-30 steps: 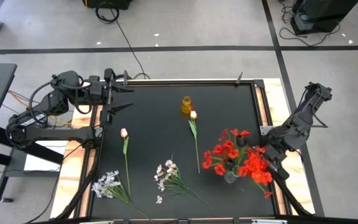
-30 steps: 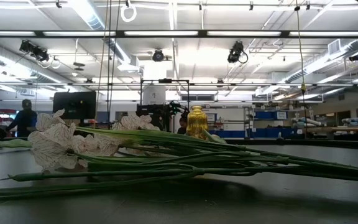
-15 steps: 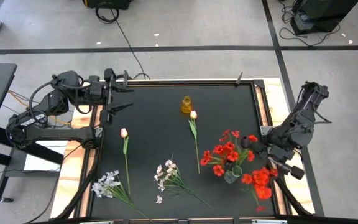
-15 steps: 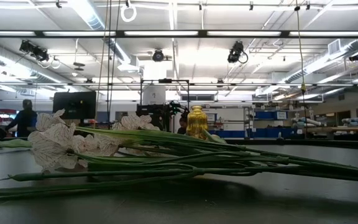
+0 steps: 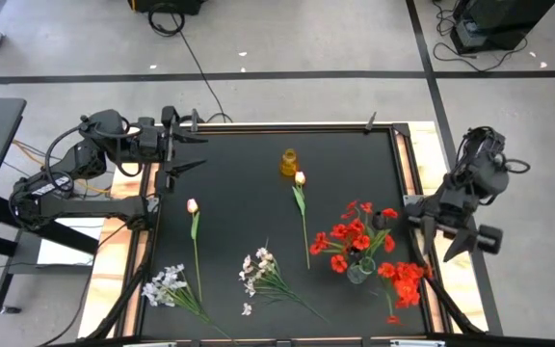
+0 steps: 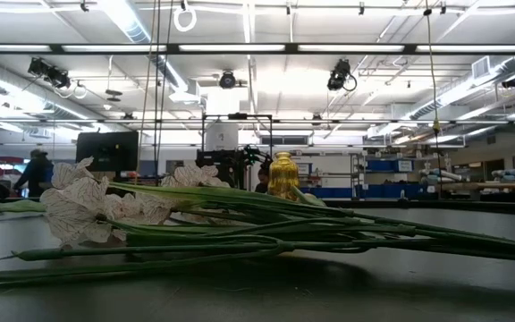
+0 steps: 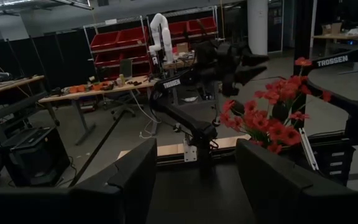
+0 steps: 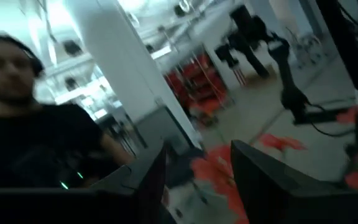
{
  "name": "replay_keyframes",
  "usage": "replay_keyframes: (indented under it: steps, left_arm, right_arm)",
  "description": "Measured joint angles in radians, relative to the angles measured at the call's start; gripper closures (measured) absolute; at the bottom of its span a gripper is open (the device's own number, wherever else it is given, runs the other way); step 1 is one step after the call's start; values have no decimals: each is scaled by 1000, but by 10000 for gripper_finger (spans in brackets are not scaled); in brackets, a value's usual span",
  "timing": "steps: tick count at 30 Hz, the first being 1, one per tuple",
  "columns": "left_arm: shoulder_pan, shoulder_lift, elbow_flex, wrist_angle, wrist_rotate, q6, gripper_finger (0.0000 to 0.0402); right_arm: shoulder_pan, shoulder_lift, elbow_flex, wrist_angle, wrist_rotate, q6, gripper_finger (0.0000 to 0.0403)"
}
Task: Sort flowers into vase by color
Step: Put the right pink flower into the yellow vase
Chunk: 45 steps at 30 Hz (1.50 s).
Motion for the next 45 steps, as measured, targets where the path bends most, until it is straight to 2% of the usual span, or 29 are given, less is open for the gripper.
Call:
replay_keyframes:
  steps: [3,10,15,19,25,32,37,41,45]
  left_arm:
    - [0,0,0,0,0,0,177]
    - [0,0,0,0,0,0,177]
    - [0,0,0,0,0,0,177]
    - [0,0,0,0,0,0,177]
    - [0,0,0,0,0,0,177]
    - [0,0,0,0,0,0,177]
    - [0,0,0,0,0,0,177]
    - [0,0,0,0,0,0,177]
    - [0,0,0,0,0,0,177]
  right_arm:
    - [0,-19,0,35,19,30,215]
    - [0,-23,0,142,156,4,216]
    - [0,-4,0,275,293,-132,230]
    - [-2,24,0,322,478,-195,254]
    - [-38,76,7,429,579,-368,276]
    - [-111,181,133,533,752,-628,278]
    - [-218,326,257,542,893,-759,278]
    - [-343,450,337,540,1014,-707,278]
    - [-443,555,405,465,1037,-555,278]
